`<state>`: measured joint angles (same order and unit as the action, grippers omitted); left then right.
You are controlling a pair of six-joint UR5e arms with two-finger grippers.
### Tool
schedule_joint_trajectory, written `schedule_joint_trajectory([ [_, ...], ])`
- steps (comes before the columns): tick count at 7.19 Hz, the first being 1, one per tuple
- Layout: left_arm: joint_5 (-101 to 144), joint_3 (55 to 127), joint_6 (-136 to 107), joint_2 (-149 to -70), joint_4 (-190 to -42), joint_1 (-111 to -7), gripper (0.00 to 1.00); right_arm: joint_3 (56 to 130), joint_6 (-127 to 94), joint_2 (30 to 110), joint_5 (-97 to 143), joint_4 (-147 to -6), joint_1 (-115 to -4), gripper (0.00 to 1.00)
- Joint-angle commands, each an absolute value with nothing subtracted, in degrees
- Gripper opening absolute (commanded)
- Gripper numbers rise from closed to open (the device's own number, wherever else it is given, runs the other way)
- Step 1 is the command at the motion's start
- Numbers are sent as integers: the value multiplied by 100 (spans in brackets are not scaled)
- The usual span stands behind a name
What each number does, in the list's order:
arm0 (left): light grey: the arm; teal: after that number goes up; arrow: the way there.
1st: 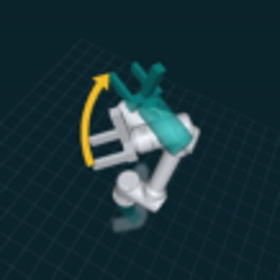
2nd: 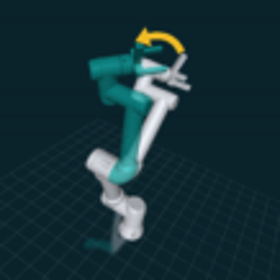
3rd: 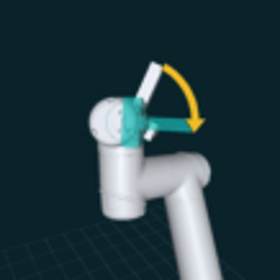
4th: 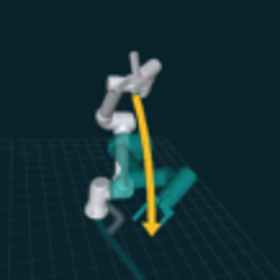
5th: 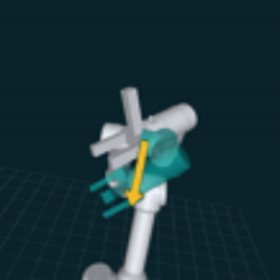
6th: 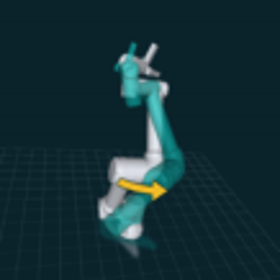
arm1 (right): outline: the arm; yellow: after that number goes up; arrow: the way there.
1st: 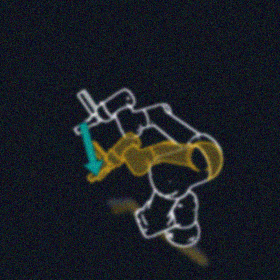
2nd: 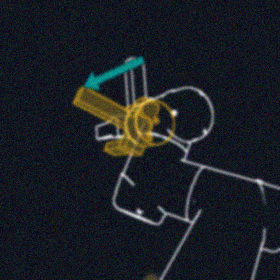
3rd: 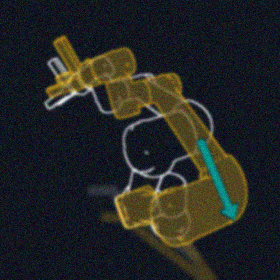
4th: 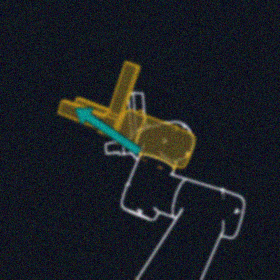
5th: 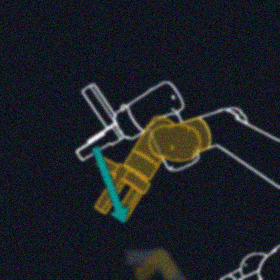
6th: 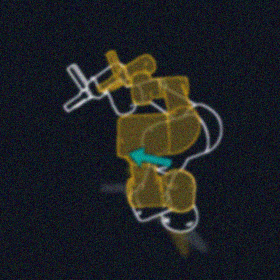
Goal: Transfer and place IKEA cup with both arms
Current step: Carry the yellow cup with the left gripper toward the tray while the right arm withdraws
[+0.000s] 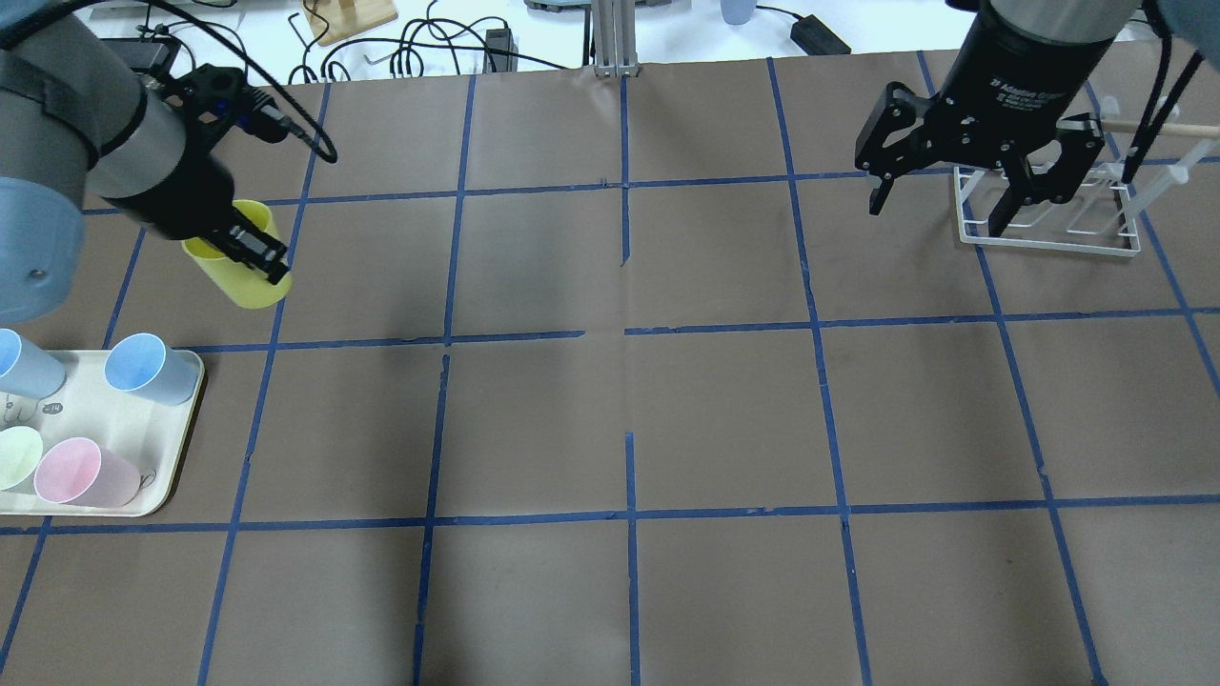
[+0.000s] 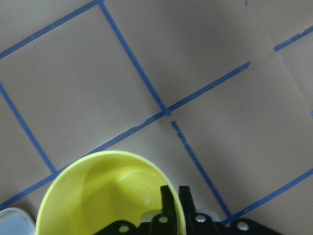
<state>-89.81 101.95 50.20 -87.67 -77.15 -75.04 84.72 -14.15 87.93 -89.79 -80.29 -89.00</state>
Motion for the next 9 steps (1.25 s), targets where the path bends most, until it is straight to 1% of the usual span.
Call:
schedule_joint_trajectory([
  [1,-9062,10231,7084,-9130,-7656,-6131,0,8761,-1582,8807,-9202,-8620,-9324,100],
  [3,-9070,10274,8344,-9674,-7132,-5296,0,8894,-1503,8789,-9150,-8675,-9308,100],
  [4,-9079,10240,8741,-9946,-6641,-5074,0,8860,-1503,8789,-9158,-8684,-9264,100],
  [6,-9062,10178,9271,-10491,-6234,-4853,0,8982,-954,8789,-9088,-8675,-9115,100],
  [8,-9079,10178,9430,-10888,-6004,-4729,0,9096,-993,8806,-9009,-8954,-9000,100],
  [9,-9088,10239,9431,-11011,-5986,-4720,0,9210,-1219,8963,-9009,-8947,-9035,100],
])
